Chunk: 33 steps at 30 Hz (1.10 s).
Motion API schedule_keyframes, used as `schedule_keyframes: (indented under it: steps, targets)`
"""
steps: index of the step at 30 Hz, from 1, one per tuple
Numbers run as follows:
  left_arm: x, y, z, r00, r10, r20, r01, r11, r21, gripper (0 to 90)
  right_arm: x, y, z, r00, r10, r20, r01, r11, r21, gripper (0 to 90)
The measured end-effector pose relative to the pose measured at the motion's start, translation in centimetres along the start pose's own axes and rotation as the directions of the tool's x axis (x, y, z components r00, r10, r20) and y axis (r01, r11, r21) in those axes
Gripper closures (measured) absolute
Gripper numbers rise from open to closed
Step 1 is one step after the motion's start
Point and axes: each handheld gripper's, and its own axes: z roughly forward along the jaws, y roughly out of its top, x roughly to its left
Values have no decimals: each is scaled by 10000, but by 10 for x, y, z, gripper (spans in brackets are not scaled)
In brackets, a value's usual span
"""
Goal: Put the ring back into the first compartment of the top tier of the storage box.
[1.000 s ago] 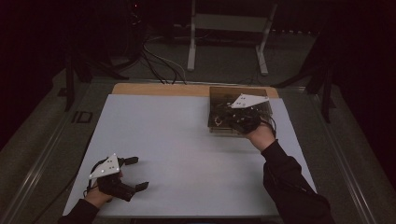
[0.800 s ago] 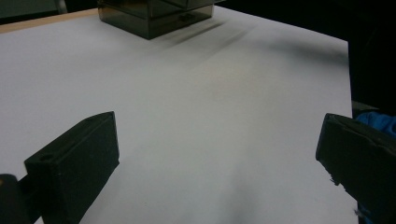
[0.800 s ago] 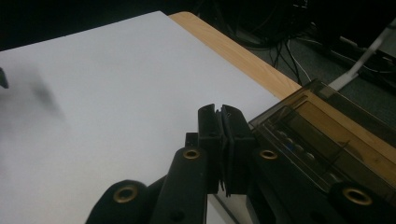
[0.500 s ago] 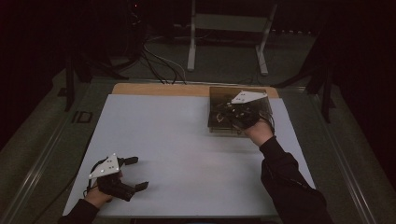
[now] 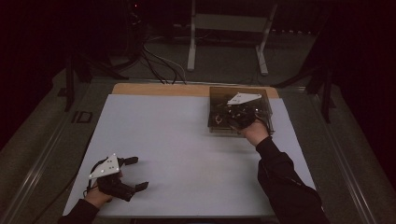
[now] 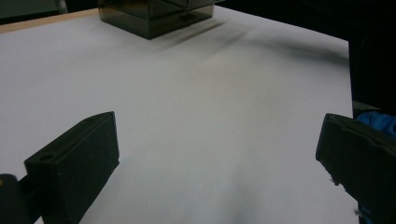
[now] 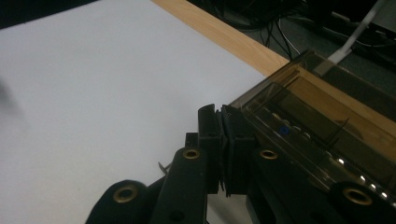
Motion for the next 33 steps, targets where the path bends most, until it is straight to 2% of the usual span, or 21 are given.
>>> schedule_keyframes:
  steps: [15, 16, 17, 18, 20, 21, 22, 23, 25, 27, 33]
  targets:
    - [0, -1, 0, 10000, -1, 18, 1, 10000, 2, 11, -1, -11, 16, 9997, 246, -8, -246, 9996, 168, 865]
    - [0, -1, 0, 10000, 4, 15, -4, 10000, 4, 11, -3, -11, 16, 9992, 406, -12, -406, 9991, 115, 818]
    - [0, -1, 0, 10000, -3, 15, 3, 10000, 2, 11, -3, -11, 16, 9992, 406, -12, -406, 9991, 115, 818]
    - [0, -1, 0, 10000, -4, 20, 4, 10000, 2, 11, -4, -11, 16, 9987, 505, -26, -504, 9987, 94, 752]
    - [0, -1, 0, 10000, -16, 24, 16, 10000, 9, 11, -6, -10, 15, 9978, 667, -62, -666, 9977, 102, 708]
    - [0, -1, 1, 10000, -14, 20, 14, 10000, 8, 11, -6, -10, 15, 9978, 667, -62, -666, 9977, 102, 708]
    - [0, -1, 1, 10000, -12, 23, 12, 10000, 17, 11, -6, -9, 14, 9979, 614, -185, -613, 9981, 48, 599]
    - [0, -1, 1, 10000, -12, 23, 12, 10000, 17, 11, -6, -9, 14, 9979, 614, -185, -613, 9981, 48, 599]
    - [0, -1, 1, 10000, -16, 15, 16, 10000, 10, 11, -6, -7, 13, 9970, 675, -366, -674, 9977, 40, 492]
    - [0, -1, 1, 10000, -2, 11, 2, 10000, 18, 11, -5, -7, 12, 9969, 651, -435, -650, 9979, 35, 462]
    - [0, 0, 1, 10000, 7, 12, -7, 10000, 28, 11, -2, -2, 8, 9955, 669, -673, -665, 9977, 88, 266]
